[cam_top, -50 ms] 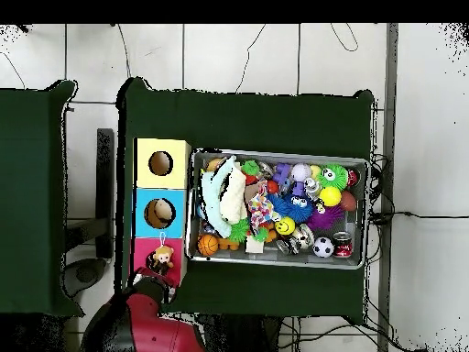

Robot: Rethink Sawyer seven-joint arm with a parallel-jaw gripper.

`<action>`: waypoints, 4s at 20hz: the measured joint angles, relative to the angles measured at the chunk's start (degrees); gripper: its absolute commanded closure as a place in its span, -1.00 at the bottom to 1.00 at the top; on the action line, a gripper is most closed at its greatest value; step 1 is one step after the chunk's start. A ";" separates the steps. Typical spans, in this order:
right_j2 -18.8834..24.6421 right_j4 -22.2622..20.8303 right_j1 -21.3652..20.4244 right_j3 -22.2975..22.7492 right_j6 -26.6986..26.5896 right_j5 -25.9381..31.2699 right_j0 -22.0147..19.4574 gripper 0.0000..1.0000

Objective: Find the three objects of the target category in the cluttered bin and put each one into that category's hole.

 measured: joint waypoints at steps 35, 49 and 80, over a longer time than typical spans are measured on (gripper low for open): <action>9.74 -1.78 -0.82 4.35 0.08 -4.15 -8.83 1.00; 12.51 -1.64 -0.28 5.46 2.19 -5.47 -9.88 1.00; 11.20 -1.65 0.00 5.49 3.12 -7.05 -8.42 1.00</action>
